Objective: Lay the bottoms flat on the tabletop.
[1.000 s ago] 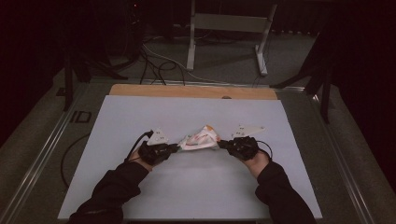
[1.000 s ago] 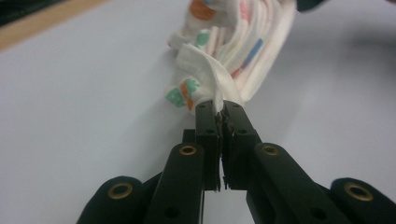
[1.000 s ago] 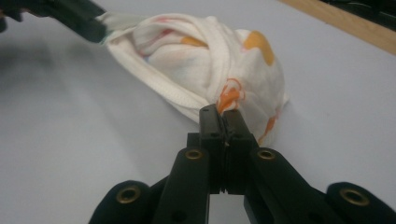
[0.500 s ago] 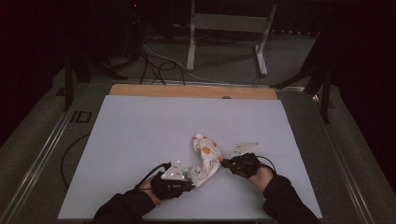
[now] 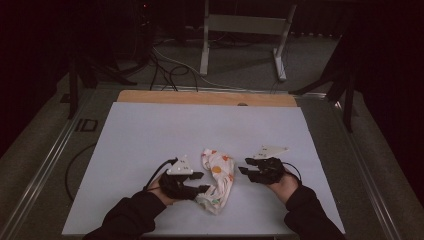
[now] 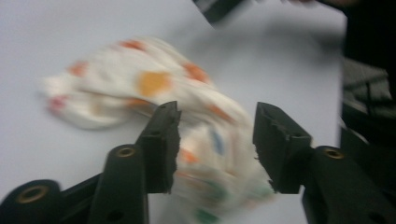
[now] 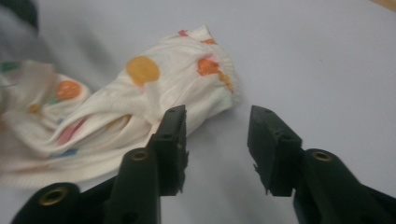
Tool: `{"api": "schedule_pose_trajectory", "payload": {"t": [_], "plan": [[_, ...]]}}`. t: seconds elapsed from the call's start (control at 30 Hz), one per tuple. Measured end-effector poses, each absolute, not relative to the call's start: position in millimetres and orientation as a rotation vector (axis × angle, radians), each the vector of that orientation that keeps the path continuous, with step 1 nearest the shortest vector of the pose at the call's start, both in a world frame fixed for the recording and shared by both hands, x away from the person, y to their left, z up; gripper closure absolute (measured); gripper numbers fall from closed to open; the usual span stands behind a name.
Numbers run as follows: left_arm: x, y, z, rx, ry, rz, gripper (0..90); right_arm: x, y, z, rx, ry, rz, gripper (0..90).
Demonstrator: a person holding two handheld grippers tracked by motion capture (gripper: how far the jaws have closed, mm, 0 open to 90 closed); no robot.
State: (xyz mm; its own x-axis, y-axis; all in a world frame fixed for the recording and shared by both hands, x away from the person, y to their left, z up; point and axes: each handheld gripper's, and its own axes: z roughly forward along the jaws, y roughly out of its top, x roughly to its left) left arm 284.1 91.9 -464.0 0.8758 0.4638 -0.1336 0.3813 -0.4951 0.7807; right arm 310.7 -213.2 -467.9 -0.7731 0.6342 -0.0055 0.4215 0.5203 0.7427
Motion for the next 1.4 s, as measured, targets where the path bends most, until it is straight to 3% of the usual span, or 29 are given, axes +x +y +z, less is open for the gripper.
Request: {"api": "schedule_pose_trajectory", "payload": {"t": [0.13, 0.63, 0.77, 1.0, 1.17, 1.2, 1.4], "plan": [[309.6, 94.3, -476.7, 2.18, 0.697, 0.182, 50.7, 319.4, -203.9, -475.6, 0.914, 2.482, 1.068, 60.3], [358.1, 75.9, -518.5, 2.229, 0.835, 0.141, 51.1, 339.8, -197.2, -501.2, 1.019, 2.581, 0.97, 69.7], [359.7, 68.6, -518.6, 2.243, 0.825, 0.138, 57.3, 341.7, -190.9, -507.8, 1.025, 2.638, 0.992, 66.6], [361.5, 53.7, -518.3, 2.277, 0.804, 0.155, 86.3, 347.7, -175.6, -513.6, 1.029, 2.648, 1.019, 69.7], [361.5, 51.2, -516.8, 2.302, 0.786, 0.173, 89.4, 349.7, -168.3, -514.5, 1.002, 2.647, 1.028, 78.3], [360.9, 51.6, -516.9, 2.295, 0.785, 0.181, 89.7, 349.4, -164.8, -515.1, 0.992, 2.639, 1.026, 90.0], [358.6, 62.0, -512.1, 2.258, 0.809, 0.223, 89.9, 347.7, -169.6, -507.1, 0.955, 2.622, 1.019, 90.0]]}}
